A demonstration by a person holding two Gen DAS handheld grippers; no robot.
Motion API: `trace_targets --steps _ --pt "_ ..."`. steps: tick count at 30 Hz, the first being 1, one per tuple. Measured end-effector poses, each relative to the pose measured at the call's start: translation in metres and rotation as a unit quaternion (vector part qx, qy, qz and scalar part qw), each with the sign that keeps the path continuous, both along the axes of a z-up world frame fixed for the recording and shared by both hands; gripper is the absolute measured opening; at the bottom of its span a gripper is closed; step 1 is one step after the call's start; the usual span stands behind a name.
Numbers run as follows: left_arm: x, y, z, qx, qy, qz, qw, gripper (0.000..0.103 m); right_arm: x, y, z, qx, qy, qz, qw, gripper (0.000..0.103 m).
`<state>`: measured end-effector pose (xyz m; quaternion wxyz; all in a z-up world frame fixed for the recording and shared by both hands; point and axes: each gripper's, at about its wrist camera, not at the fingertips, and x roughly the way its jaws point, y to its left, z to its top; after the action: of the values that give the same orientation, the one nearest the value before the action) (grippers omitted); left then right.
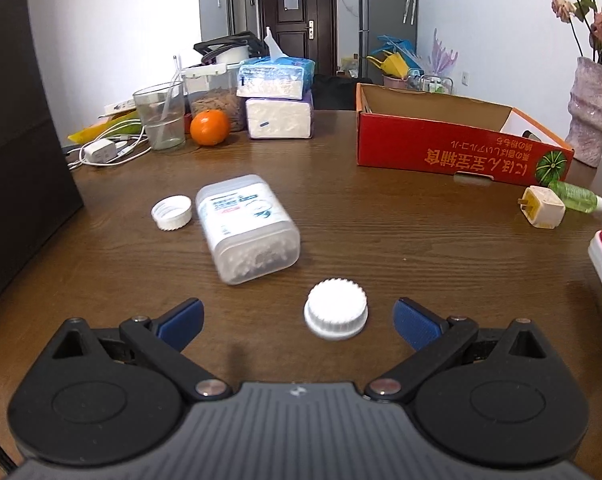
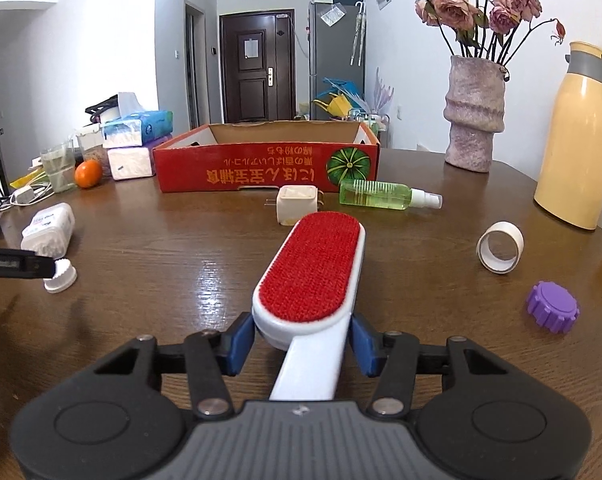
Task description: Organize rigid objects
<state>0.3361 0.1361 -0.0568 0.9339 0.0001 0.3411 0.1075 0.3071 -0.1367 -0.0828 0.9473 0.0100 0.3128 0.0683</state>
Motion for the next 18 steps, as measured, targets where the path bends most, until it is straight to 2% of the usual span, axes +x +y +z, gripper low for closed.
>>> trace_targets --steps 1,2,4,6,7,18 --pt "0.004 -0.002 -0.002 0.002 0.001 -0.002 1.0000 0.101 0.000 0.000 0.000 0.000 -0.001 0.000 1.000 0.051" --pt "0.008 -0.003 -0.004 0.004 0.003 -0.003 1.0000 0.095 0.000 -0.001 0.000 0.000 -0.002 0.000 1.000 0.051" --pt "0.014 -0.006 -0.008 0.005 0.013 -0.007 0.9999 0.077 0.001 -0.001 0.000 0.000 -0.003 0.001 1.000 0.051" --pt "0.019 -0.007 -0.013 -0.007 0.027 -0.019 0.9994 0.042 0.001 -0.002 0.000 0.001 -0.006 0.002 1.000 0.051" --pt "0.019 -0.007 -0.013 -0.016 0.023 -0.026 0.9993 0.038 0.001 -0.002 0.000 0.001 -0.007 0.002 1.000 0.051" --pt "0.013 -0.015 -0.004 -0.018 0.001 -0.036 0.9992 0.037 0.005 -0.003 0.001 0.002 -0.012 0.006 1.000 0.051"
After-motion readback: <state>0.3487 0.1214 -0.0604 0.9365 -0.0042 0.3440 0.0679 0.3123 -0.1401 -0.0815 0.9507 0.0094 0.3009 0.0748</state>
